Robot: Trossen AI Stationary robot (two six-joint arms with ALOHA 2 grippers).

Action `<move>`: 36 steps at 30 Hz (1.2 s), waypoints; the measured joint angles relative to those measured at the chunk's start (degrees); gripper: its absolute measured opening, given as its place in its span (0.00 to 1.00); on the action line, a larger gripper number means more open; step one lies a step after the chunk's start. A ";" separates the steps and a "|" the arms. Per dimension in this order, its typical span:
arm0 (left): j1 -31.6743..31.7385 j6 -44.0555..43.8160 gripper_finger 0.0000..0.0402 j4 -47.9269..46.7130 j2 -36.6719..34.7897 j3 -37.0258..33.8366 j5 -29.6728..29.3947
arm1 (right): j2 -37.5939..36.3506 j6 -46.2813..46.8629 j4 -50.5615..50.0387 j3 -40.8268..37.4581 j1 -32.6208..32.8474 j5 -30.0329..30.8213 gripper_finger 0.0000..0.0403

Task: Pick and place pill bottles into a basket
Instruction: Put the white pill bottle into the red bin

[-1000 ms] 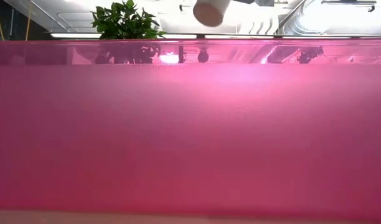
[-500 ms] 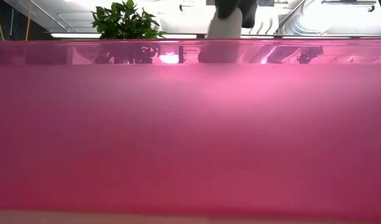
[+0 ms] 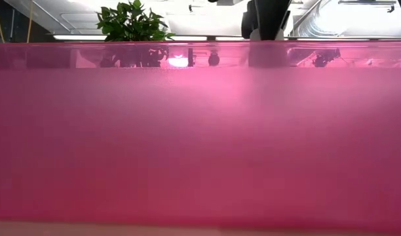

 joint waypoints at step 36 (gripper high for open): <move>0.00 -1.81 0.33 0.00 0.00 0.01 4.00 | 0.52 11.34 9.66 -3.07 4.72 5.51 0.37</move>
